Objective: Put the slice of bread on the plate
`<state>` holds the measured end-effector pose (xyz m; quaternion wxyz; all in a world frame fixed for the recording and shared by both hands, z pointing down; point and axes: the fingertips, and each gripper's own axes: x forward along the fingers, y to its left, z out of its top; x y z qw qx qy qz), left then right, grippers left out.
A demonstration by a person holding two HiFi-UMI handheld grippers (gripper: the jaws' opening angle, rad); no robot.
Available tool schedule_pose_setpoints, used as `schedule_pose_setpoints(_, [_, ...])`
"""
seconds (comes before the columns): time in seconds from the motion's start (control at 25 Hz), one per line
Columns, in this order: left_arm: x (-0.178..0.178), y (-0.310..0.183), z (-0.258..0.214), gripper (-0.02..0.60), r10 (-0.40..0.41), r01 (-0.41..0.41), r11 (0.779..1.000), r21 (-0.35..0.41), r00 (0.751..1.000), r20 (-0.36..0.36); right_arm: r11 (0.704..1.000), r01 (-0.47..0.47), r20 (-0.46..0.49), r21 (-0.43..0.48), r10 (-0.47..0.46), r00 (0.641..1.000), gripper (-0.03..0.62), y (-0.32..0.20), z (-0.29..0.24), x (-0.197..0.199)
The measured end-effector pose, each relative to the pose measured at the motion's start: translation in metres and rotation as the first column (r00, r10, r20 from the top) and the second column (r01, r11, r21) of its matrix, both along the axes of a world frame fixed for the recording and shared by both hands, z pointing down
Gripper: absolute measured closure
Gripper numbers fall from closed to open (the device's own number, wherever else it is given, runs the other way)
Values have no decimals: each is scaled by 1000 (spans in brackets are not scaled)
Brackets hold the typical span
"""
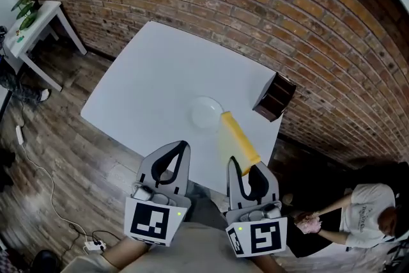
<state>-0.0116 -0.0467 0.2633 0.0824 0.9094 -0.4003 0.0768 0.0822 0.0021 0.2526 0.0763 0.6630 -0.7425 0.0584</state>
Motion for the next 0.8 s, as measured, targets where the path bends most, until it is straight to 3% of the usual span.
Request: schedule_pose_setpoints(0.8, [4,-28,16,572,-34,33,999,11,997,68,993,104,51,-54,-102,994,497,-54,42,-1])
